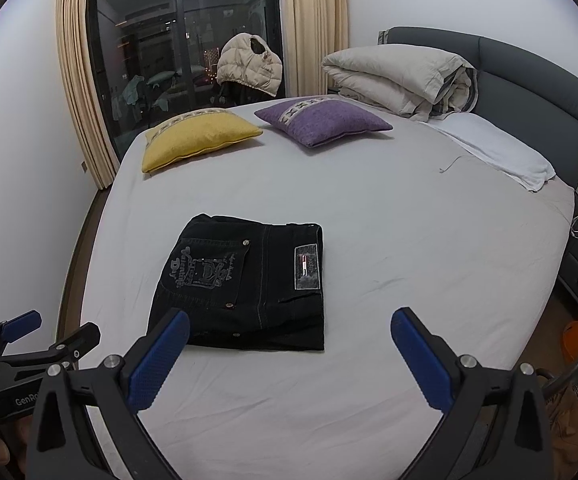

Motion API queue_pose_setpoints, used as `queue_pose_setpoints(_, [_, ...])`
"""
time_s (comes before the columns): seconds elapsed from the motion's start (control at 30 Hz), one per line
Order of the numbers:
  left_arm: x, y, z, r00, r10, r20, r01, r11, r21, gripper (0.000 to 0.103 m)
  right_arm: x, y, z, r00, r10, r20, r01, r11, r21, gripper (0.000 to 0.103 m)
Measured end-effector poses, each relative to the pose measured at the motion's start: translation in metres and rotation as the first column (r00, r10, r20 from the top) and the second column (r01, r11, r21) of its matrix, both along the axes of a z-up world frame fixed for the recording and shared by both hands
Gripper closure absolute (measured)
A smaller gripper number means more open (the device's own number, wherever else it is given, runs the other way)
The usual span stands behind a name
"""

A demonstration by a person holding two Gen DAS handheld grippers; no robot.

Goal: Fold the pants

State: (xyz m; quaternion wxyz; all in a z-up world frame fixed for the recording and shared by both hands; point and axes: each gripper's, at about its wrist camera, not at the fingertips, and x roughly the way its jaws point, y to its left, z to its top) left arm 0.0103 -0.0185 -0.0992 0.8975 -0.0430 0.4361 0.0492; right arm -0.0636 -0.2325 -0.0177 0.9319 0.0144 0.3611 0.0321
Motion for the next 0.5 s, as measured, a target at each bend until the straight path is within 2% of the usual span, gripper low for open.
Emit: queue_pose_setpoints(0.5, [-0.0005, -0.0003, 0.0001, 1.0, -0.001, 0.0, 0.001, 1.0, 0.0, 0.0, -0.0005, 0.0013, -0.0012, 1.0, 0.002, -0.004, -0.002, 1.0, -0.001, 0.0])
